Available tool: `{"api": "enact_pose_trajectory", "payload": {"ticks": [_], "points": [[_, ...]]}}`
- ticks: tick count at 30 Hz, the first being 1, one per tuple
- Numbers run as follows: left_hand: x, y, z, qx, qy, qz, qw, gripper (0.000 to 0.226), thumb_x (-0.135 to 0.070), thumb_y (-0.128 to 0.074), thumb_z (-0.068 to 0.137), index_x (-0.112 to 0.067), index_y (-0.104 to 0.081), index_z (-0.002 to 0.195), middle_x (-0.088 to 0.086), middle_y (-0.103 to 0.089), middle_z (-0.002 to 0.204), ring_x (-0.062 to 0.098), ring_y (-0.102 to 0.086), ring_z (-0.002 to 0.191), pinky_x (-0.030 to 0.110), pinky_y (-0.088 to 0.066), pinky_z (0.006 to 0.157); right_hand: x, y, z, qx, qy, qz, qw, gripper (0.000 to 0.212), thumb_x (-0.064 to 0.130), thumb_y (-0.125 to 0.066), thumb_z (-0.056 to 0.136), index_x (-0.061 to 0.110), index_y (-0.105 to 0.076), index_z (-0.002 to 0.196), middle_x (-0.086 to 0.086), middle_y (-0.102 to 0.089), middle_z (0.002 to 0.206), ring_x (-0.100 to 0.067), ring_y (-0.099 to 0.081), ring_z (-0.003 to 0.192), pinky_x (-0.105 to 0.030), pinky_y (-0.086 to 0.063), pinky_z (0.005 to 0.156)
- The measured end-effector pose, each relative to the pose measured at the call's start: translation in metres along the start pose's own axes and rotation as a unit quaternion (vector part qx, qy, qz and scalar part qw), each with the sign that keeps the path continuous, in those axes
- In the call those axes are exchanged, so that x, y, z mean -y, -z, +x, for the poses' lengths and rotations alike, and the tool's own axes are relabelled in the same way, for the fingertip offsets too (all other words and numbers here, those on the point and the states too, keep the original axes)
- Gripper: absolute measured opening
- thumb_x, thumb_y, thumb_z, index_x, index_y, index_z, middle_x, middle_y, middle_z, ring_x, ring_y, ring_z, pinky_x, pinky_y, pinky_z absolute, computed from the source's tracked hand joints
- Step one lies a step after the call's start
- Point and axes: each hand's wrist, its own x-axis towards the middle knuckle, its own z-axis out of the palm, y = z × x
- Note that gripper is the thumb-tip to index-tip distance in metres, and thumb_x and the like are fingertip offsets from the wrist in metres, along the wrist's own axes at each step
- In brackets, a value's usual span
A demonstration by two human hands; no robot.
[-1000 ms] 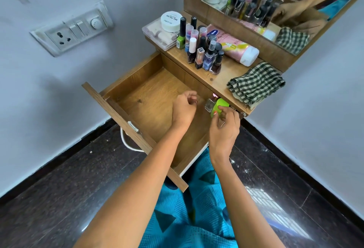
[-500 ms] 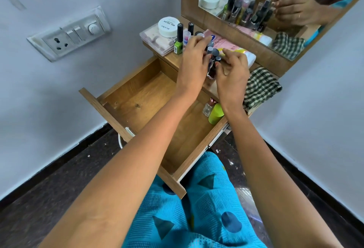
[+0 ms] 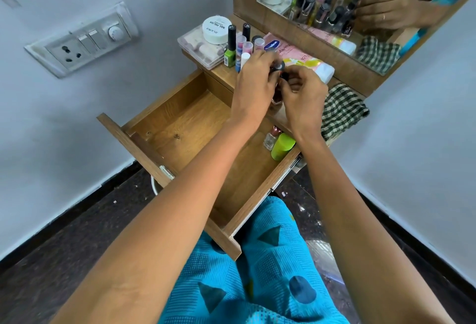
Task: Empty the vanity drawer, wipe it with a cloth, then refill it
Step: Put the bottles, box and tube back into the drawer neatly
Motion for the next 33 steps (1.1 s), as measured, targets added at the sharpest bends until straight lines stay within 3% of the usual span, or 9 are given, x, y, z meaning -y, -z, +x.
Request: {"api": "enact_pose_trajectory", "payload": {"ticks": [5,8,12,20,23,26,29,33], "points": [[-0.003,0.010,-0.014,-0.012,0.013,-0.048,0.999,0.021,-0.001,-0.062,0.081,-0.005,-0.067,0.101,0.007,-0.066,0.102,0.013,-0.061,0.090,0.017,-0.045,0.083,0.004,0.012,-0.011,0.014,0.022,-0.003,1.000,0.027,0.005,-0.064,0.083,0.002,-0.066,0.110,-0.010,-0.066,0.105,-0.011,-0.061,0.083,-0.016,-0.051,0.081],[-0.004,0.017,-0.024,-0.007,0.023,-0.062,0.998,0.022,0.000,-0.064,0.079,-0.005,-0.068,0.100,0.009,-0.067,0.100,0.015,-0.063,0.087,0.023,-0.050,0.082,0.008,0.020,-0.023,0.023,0.043,0.002,0.999,0.026,0.003,-0.065,0.082,0.001,-0.066,0.108,-0.012,-0.067,0.102,-0.014,-0.062,0.081,-0.020,-0.053,0.080],[-0.002,0.024,-0.041,0.006,0.046,-0.086,0.995,0.021,0.002,-0.065,0.077,-0.005,-0.069,0.097,0.008,-0.068,0.098,0.011,-0.063,0.081,0.023,-0.053,0.080,0.007,0.029,-0.045,0.041,0.051,-0.002,0.998,0.025,0.002,-0.065,0.081,0.004,-0.068,0.106,-0.008,-0.068,0.099,-0.011,-0.061,0.080,-0.013,-0.050,0.078],[0.019,0.012,-0.075,0.060,0.075,-0.087,0.992,0.022,0.002,-0.066,0.077,-0.005,-0.069,0.098,0.005,-0.066,0.100,0.005,-0.059,0.079,0.010,-0.050,0.076,-0.017,0.027,-0.084,0.083,0.031,-0.069,0.994,0.024,0.000,-0.065,0.080,0.002,-0.068,0.104,-0.013,-0.064,0.099,-0.020,-0.062,0.082,-0.031,-0.054,0.082],[0.032,0.003,-0.086,0.090,0.086,-0.068,0.990,0.022,-0.001,-0.066,0.078,-0.007,-0.068,0.099,0.004,-0.066,0.103,0.005,-0.060,0.082,0.005,-0.048,0.077,-0.027,0.022,-0.095,0.109,0.000,-0.112,0.988,0.026,0.002,-0.062,0.083,0.002,-0.066,0.109,-0.014,-0.061,0.104,-0.023,-0.062,0.086,-0.032,-0.054,0.085],[0.042,-0.007,-0.094,0.115,0.103,-0.064,0.986,0.023,-0.001,-0.066,0.078,-0.008,-0.067,0.100,0.007,-0.066,0.106,0.009,-0.062,0.088,0.012,-0.050,0.083,-0.038,0.016,-0.104,0.119,-0.017,-0.147,0.982,0.028,0.003,-0.060,0.085,0.005,-0.065,0.112,-0.014,-0.061,0.105,-0.025,-0.061,0.088,-0.037,-0.054,0.081],[0.046,-0.014,-0.099,0.130,0.119,-0.056,0.983,0.022,0.000,-0.065,0.079,-0.007,-0.067,0.100,0.007,-0.066,0.106,0.006,-0.058,0.085,-0.003,-0.043,0.073,-0.048,0.011,-0.109,0.120,-0.028,-0.196,0.973,0.026,0.005,-0.059,0.085,0.004,-0.066,0.110,-0.015,-0.061,0.105,-0.029,-0.058,0.095,-0.038,-0.051,0.083],[0.048,-0.021,-0.101,0.136,0.130,-0.067,0.980,0.022,0.002,-0.065,0.078,-0.004,-0.067,0.099,0.008,-0.067,0.104,0.005,-0.057,0.081,-0.005,-0.042,0.069,-0.053,0.006,-0.113,0.108,-0.051,-0.216,0.969,0.023,0.002,-0.058,0.084,0.007,-0.069,0.104,-0.016,-0.063,0.102,-0.031,-0.057,0.095,-0.035,-0.050,0.077]]}}
